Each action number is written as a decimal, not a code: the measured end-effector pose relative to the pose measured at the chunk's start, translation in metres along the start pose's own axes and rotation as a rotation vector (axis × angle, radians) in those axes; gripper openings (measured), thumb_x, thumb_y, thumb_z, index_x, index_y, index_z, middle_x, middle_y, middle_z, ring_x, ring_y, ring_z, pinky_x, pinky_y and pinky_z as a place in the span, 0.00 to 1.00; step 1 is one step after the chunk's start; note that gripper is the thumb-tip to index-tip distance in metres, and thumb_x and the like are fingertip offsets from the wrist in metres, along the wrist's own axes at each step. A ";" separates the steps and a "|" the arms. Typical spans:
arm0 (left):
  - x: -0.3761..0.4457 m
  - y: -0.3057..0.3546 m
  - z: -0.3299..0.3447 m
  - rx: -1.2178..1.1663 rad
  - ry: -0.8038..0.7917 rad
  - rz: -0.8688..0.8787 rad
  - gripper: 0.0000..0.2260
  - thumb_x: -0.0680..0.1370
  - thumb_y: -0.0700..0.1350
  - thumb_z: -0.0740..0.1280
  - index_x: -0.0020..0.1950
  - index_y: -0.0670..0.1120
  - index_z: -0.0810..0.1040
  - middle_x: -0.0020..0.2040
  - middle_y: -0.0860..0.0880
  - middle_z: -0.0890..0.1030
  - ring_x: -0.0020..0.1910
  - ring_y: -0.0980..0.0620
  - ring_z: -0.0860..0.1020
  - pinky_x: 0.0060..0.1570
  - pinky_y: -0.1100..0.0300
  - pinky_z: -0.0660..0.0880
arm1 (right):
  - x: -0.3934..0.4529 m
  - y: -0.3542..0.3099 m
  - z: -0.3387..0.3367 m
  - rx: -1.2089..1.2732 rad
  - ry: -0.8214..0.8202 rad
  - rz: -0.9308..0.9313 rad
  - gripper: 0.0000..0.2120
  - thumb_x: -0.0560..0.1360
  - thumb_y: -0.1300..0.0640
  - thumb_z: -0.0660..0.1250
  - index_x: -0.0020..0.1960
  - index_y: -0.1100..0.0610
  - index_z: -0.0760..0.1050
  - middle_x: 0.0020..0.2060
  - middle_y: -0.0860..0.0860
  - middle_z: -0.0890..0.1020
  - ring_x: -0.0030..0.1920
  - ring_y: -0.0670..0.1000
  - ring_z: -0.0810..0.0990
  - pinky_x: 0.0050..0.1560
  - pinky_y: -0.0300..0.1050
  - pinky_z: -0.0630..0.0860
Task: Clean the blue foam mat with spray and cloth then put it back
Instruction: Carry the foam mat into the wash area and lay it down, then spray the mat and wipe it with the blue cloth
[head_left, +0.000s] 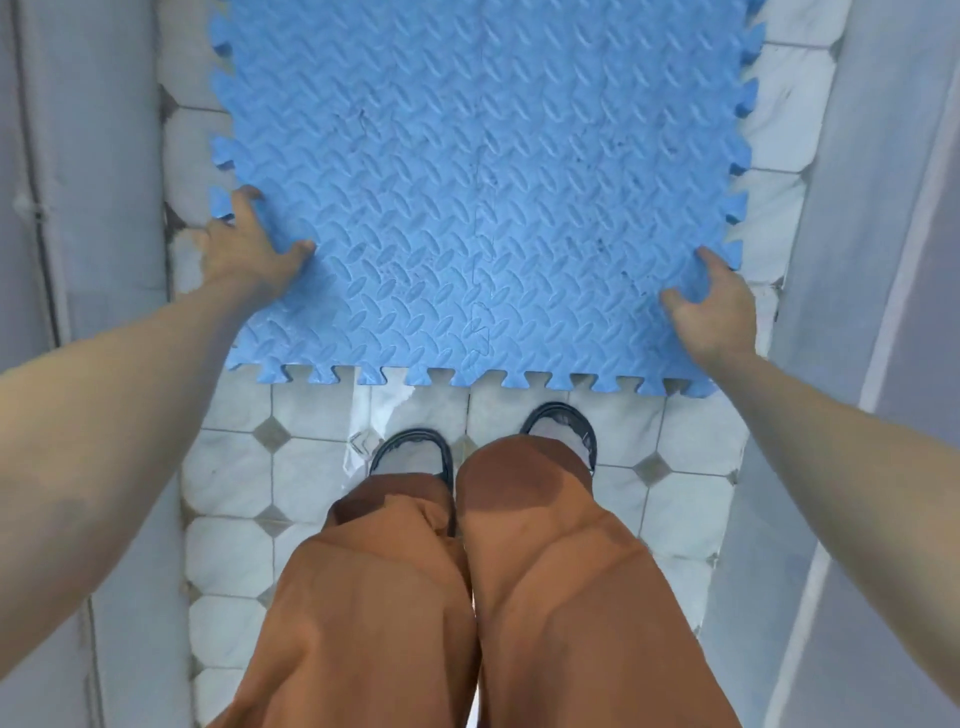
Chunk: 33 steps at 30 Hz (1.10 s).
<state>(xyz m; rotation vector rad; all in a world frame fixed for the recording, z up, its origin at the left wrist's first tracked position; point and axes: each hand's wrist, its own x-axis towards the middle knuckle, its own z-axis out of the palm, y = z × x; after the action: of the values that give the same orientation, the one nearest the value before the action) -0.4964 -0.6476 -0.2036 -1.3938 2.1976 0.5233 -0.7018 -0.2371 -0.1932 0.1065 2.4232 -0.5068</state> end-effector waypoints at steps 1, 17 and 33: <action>0.004 0.001 0.007 -0.009 -0.014 -0.017 0.32 0.74 0.61 0.65 0.72 0.50 0.57 0.64 0.32 0.70 0.66 0.34 0.66 0.63 0.45 0.64 | 0.003 0.005 0.008 -0.021 -0.033 -0.001 0.39 0.70 0.45 0.66 0.79 0.54 0.59 0.74 0.59 0.66 0.75 0.59 0.62 0.74 0.54 0.62; -0.135 0.115 -0.231 0.046 -0.014 0.512 0.38 0.79 0.56 0.60 0.79 0.46 0.40 0.78 0.40 0.40 0.77 0.40 0.42 0.76 0.47 0.48 | -0.136 -0.182 -0.187 -0.160 -0.104 -0.137 0.45 0.75 0.42 0.69 0.81 0.50 0.45 0.80 0.55 0.47 0.79 0.57 0.40 0.76 0.59 0.51; -0.307 0.334 -0.749 -0.125 0.692 0.963 0.29 0.81 0.53 0.55 0.78 0.42 0.52 0.79 0.44 0.52 0.78 0.45 0.49 0.75 0.54 0.48 | -0.323 -0.527 -0.623 0.354 0.543 -0.632 0.44 0.71 0.42 0.73 0.79 0.52 0.55 0.77 0.50 0.61 0.77 0.52 0.58 0.74 0.53 0.61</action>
<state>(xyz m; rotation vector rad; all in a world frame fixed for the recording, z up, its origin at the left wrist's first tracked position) -0.8338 -0.7031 0.6031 -0.4769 3.4279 0.5301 -0.9202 -0.4674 0.6247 -0.4422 2.8438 -1.3347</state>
